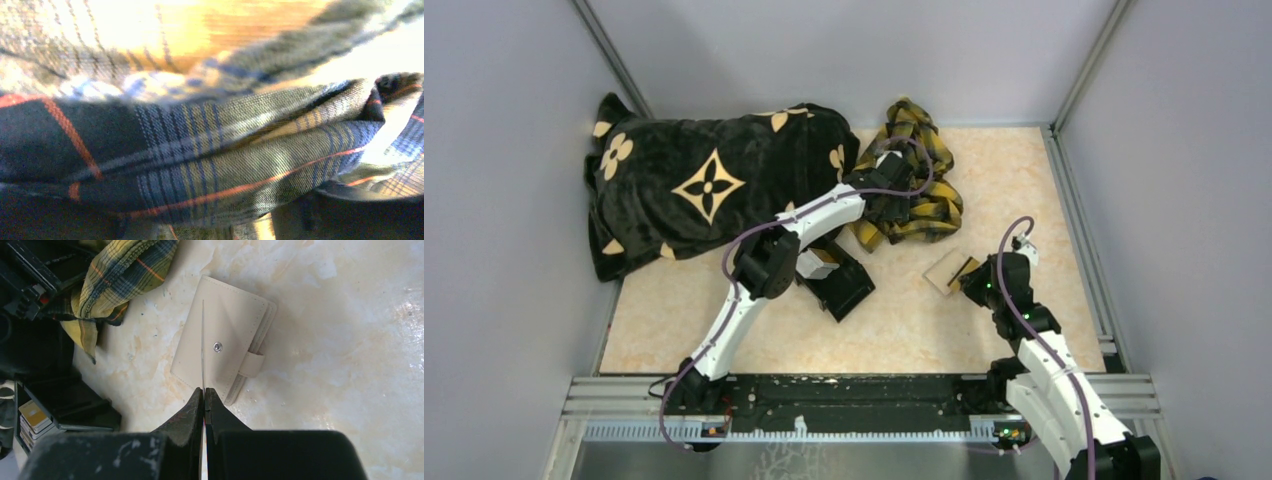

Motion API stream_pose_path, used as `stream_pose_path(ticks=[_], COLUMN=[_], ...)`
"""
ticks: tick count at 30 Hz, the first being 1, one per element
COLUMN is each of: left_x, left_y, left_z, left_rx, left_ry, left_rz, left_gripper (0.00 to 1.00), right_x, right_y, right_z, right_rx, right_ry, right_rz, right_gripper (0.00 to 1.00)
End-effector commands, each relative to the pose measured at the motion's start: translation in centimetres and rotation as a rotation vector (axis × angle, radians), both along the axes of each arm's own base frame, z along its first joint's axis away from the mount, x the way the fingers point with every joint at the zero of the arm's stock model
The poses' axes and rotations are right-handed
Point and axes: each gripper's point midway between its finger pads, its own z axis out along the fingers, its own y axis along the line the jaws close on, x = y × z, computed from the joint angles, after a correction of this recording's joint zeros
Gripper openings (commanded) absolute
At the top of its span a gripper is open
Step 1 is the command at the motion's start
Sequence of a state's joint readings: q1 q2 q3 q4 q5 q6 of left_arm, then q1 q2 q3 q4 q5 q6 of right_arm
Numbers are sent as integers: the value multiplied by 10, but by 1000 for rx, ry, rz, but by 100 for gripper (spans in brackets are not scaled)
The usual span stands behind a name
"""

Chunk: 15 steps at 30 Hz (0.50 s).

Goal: Put the credit cards into the card holder
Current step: Move the distractor to the center of the board.

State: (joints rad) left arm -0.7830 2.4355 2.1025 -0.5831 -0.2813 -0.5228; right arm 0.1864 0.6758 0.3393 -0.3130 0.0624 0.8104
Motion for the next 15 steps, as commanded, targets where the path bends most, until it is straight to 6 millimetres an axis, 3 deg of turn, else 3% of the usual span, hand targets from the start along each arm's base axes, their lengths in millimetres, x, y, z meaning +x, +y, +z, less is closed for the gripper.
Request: stream_pose_path(ticks=[1,4,6,12,15], left_x=[1,10,16,20,5], left_y=[-52,-74,-90,-157,-191], left_z=[-1,6,17,66,96], left_rx=[-176,-251,-316,-600,-758], left_ry=[0,-43,-77,-203,-283], left_rz=[-152,-183,-203,-358,-503], left_gripper=[60,18,0,0,3], right_x=[7,6,5,4,4], right_y=[-2,-4,-4,-7,-10], right_z=[11,14,15,22,28], right_rx=[-4,-6,4,-1,-22], right_ry=[-65,-74,-80,-104,-111], right_rz=[-2,-12,-18,-27,-31], right_gripper=[0,0,0,0,0])
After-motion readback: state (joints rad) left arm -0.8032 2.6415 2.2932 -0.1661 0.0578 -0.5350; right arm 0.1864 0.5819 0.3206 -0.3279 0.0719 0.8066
